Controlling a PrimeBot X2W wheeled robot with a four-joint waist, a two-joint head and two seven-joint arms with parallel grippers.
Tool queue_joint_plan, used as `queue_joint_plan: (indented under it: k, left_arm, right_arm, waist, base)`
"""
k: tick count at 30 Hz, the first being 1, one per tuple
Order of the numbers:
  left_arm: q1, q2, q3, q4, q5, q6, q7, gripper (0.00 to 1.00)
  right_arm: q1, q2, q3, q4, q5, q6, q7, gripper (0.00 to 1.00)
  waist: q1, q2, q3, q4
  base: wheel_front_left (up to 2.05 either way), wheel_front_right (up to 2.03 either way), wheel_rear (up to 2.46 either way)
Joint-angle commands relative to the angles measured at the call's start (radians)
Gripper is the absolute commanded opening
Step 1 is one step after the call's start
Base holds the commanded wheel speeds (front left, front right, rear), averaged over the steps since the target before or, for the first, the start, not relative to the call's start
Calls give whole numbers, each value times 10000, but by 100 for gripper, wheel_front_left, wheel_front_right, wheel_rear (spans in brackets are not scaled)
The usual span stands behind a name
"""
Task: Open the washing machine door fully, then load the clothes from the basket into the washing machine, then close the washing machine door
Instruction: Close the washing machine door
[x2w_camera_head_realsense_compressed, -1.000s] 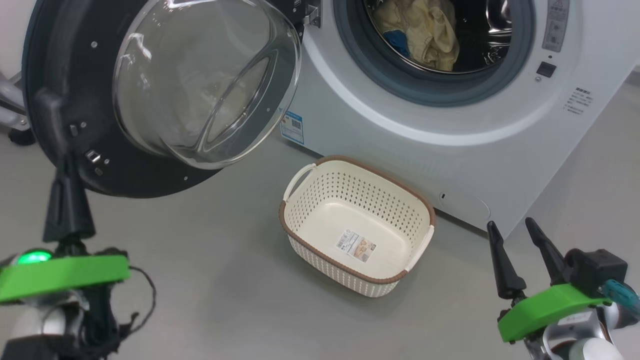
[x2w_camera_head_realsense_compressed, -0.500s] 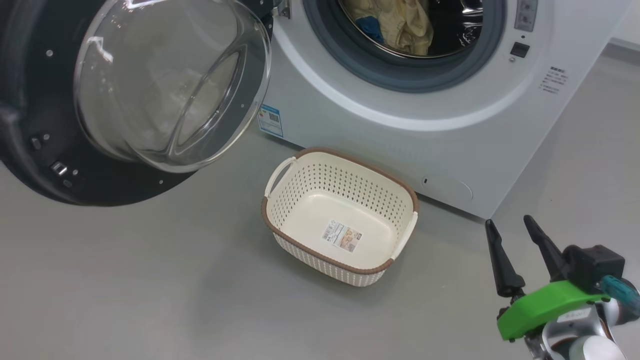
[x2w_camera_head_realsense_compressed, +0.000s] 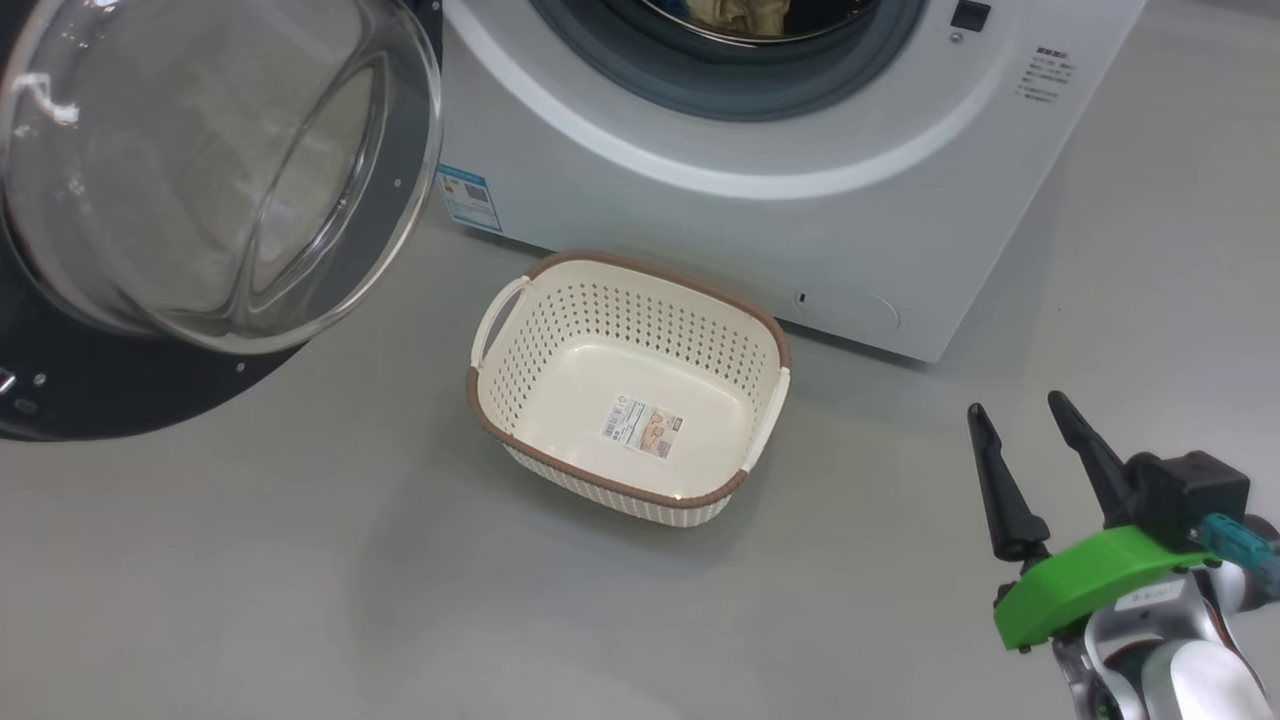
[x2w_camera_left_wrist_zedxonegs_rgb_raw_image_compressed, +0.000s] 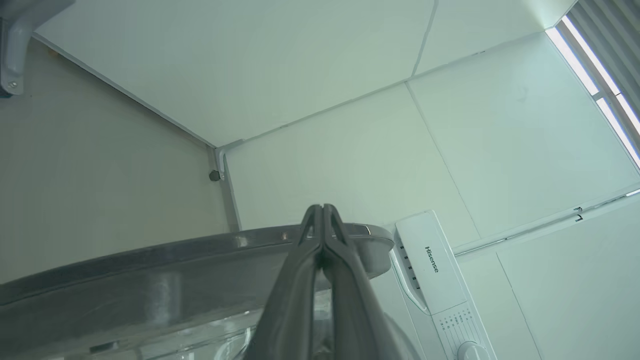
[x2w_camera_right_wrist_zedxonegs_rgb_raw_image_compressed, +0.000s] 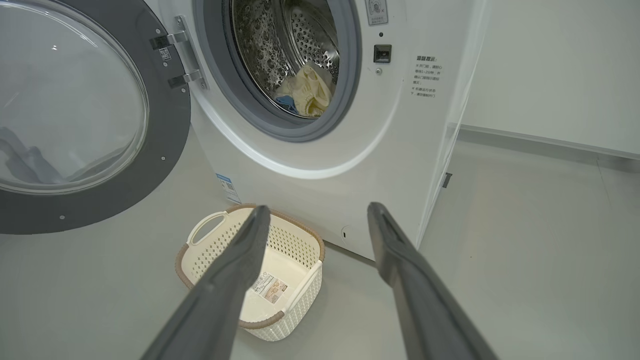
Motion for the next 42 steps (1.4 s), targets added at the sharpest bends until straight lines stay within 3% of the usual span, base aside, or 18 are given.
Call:
queue_joint_plan:
  k: [1,7,20,28,42]
  left_arm:
    - [-512,743,481,111,-73,-67,85,0]
    - [-722,914,954,1552,-110,-68,-193,0]
    - [-884,931,841,2604,-76,-68,438,0]
    - [-931,979,523,2969,-81,-69,1275,0]
    - [-429,739,287,2368,-658,-69,3589,0]
  right_arm:
    - [-500,-100,193,-433,-128,40,80,100]
    - [-510,-106,191,-683,-312,40,353,100]
    - [-532,-191,197,-1012,-360,40,662,100]
    - [-490,-219,249,-1028,-355,40,751,100]
    - [-380,-196,308,-1012,-320,40,784,100]
  waist:
    - [-1,0,145,-180]
    - [-1,0,328,-567]
    - [-1,0,595,-854]
    - [-1,0,536,-892]
    - [-1,0,384,-701]
  base:
    - [0,0,0]
    - [0,0,0]
    - [0,0,0]
    - [0,0,0]
    - [0,0,0]
